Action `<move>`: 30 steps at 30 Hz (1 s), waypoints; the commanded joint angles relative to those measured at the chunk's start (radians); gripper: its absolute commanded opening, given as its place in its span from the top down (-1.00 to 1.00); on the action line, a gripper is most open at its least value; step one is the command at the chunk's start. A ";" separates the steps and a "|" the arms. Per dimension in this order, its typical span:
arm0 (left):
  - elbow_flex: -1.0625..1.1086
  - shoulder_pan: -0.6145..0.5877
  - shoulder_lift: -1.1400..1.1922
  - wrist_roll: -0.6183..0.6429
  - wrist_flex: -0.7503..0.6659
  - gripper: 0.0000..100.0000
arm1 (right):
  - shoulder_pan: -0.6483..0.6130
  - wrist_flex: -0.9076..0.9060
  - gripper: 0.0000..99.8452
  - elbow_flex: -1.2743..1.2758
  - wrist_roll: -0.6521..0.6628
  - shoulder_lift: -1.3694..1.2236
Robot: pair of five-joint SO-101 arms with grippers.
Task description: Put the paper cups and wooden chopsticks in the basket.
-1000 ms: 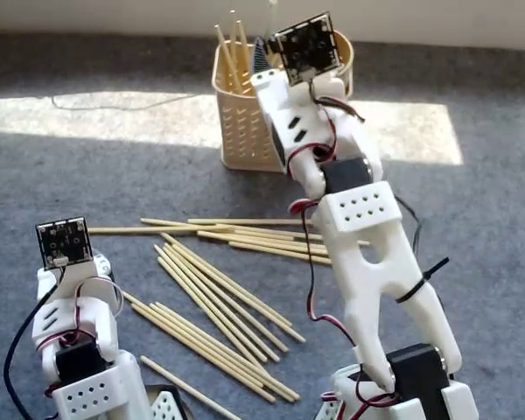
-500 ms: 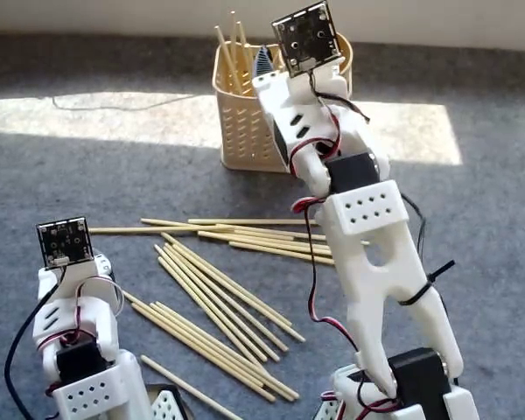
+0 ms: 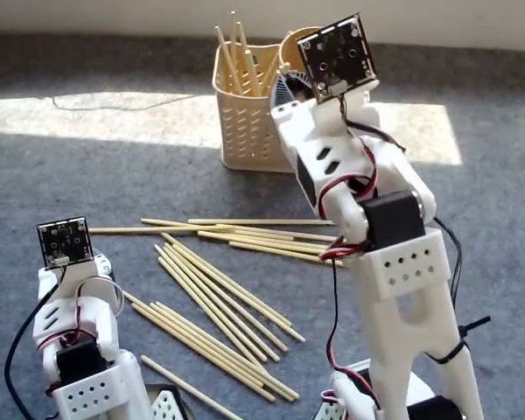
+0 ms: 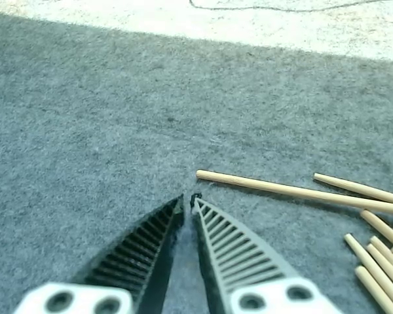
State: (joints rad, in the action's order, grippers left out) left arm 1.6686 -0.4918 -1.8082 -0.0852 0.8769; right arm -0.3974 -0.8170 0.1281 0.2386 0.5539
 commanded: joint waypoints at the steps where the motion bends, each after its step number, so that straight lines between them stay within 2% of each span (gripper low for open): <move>1: -0.007 0.018 -0.012 -0.008 -0.021 0.92 | -0.016 -0.068 0.99 -0.018 -0.009 0.091; 6: -0.008 0.018 -0.012 -0.008 -0.015 0.92 | -0.015 -0.180 0.99 0.107 -0.008 0.211; 14: -0.008 0.018 -0.012 -0.008 -0.015 0.92 | 0.012 -0.182 0.99 0.467 -0.008 0.449; 23: -0.008 0.018 -0.012 -0.008 -0.015 0.92 | 0.018 -0.042 0.99 0.862 -0.006 0.722; 30: -0.008 0.018 -0.012 -0.008 -0.015 0.92 | 0.018 -0.038 0.99 1.043 -0.006 0.928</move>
State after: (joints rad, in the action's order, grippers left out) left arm 1.6686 -0.4918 -1.8082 -0.0852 0.8769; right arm -0.3913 -0.8861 1.1362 0.2386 1.4085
